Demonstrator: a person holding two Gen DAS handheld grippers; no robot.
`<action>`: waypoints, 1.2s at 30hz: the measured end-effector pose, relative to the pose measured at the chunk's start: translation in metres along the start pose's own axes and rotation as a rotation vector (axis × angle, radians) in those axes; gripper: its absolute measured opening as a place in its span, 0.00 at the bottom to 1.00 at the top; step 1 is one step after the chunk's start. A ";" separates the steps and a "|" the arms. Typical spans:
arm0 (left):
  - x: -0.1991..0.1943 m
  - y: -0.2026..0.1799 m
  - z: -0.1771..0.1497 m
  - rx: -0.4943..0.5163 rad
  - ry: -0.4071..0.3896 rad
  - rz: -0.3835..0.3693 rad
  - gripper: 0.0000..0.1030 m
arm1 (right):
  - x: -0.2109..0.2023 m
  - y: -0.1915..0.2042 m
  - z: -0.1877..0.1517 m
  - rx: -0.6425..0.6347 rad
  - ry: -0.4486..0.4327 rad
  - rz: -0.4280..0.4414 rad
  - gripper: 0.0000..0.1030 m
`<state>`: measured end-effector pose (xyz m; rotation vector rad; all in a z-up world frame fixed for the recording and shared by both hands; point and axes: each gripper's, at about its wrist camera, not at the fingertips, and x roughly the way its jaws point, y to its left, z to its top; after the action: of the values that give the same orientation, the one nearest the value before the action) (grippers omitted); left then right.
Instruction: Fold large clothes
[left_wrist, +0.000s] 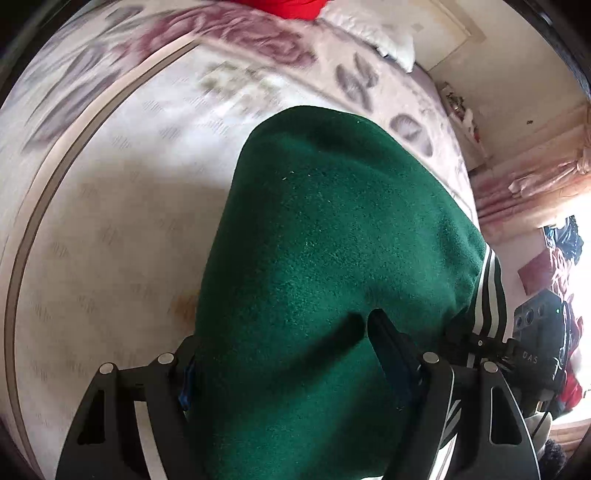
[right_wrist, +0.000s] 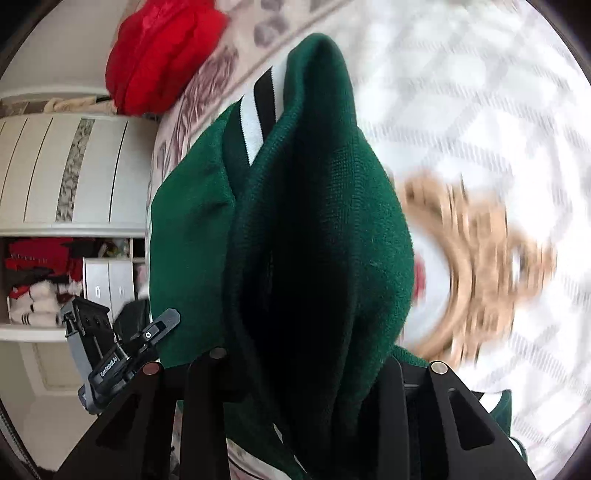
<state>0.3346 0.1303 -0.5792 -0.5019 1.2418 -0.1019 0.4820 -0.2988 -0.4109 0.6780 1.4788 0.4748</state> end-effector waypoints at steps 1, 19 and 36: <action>0.010 -0.009 0.023 0.015 -0.011 -0.002 0.74 | -0.009 -0.002 0.024 0.000 -0.008 -0.004 0.35; 0.125 -0.047 0.182 0.126 0.028 0.102 0.74 | 0.031 -0.011 0.344 0.064 0.021 -0.123 0.39; -0.016 -0.086 0.076 0.245 -0.140 0.431 1.00 | -0.045 0.096 0.166 -0.252 -0.170 -0.798 1.00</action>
<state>0.4158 0.0828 -0.5113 -0.0225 1.1561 0.1437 0.6553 -0.2790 -0.3188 -0.0943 1.3669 -0.0211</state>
